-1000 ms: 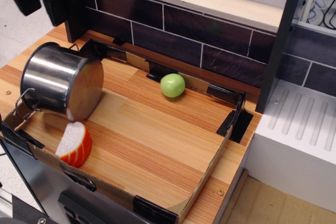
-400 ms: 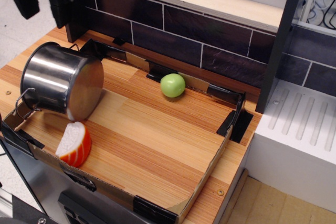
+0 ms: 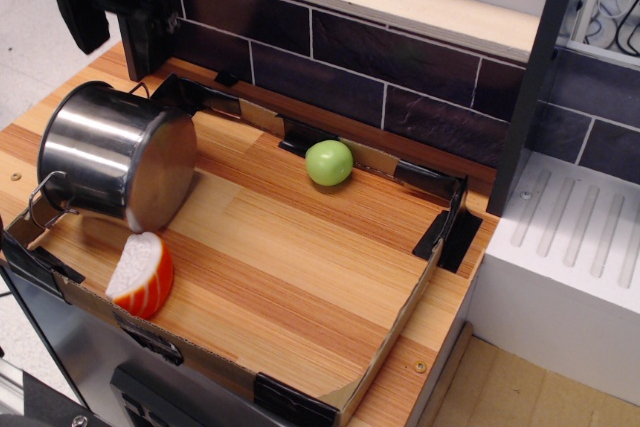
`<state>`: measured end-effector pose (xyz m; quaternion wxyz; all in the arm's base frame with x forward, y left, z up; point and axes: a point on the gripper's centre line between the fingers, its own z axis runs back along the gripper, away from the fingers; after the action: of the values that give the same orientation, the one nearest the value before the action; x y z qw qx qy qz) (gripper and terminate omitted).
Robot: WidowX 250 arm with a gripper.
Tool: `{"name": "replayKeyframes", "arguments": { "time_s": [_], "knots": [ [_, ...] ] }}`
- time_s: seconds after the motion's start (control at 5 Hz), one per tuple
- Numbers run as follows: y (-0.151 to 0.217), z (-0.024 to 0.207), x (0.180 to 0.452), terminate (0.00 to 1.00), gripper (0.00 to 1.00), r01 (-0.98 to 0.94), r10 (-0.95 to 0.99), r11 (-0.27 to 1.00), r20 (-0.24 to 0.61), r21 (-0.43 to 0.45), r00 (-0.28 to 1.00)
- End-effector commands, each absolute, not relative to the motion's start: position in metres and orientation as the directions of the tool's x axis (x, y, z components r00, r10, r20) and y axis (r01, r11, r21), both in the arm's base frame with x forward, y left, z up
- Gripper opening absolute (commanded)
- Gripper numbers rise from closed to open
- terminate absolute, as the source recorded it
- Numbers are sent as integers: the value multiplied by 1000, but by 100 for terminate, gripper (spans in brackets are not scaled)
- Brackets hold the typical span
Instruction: Upright metal pot
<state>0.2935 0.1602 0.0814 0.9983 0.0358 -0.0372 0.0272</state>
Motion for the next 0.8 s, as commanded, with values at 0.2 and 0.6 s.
{"name": "replayKeyframes", "arguments": {
  "time_s": [0.2,0.6],
  "knots": [
    [146,60,298,0,100,-92,88,984,35,152,996],
    [141,46,289,0,100,-50,51,983,2,179,999]
  ]
}}
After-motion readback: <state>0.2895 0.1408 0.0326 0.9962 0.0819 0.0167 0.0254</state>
